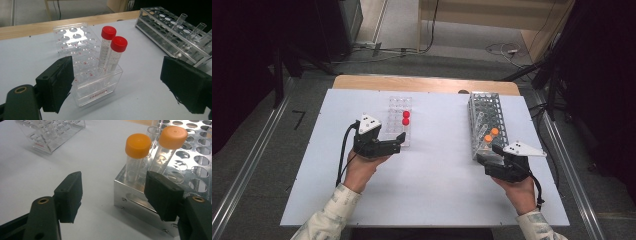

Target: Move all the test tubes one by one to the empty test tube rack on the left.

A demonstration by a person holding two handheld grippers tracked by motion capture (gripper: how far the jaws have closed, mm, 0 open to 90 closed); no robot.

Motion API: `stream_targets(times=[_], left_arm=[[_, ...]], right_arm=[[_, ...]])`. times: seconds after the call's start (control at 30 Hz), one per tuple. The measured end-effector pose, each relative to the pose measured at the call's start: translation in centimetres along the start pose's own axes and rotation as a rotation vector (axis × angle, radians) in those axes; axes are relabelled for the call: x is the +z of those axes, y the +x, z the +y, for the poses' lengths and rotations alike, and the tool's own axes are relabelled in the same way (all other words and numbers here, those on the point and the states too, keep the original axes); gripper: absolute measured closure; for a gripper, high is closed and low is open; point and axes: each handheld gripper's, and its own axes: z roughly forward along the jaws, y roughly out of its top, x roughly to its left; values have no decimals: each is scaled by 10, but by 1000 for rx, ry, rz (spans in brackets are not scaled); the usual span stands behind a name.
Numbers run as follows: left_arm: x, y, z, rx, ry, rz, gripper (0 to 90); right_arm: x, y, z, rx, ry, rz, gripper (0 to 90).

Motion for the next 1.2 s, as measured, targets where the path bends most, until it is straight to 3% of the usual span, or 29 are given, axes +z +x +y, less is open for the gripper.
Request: stream_targets(times=[0.3,0.43,0.7,1.2], left_arm=[[1,-1,-1,-1,-2,3,123],[1,-1,-1,1,0,0,124],[2,-2,-1,2,4,0,124],[2,-3,-1,2,3,-7,126]], right_arm=[[12,-7,1,11,-9,-48,431],[16,-10,1,26,-22,-56,529],[23,-11,2,25,-30,-63,633],[24,-12,4,34,-44,-78,714]])
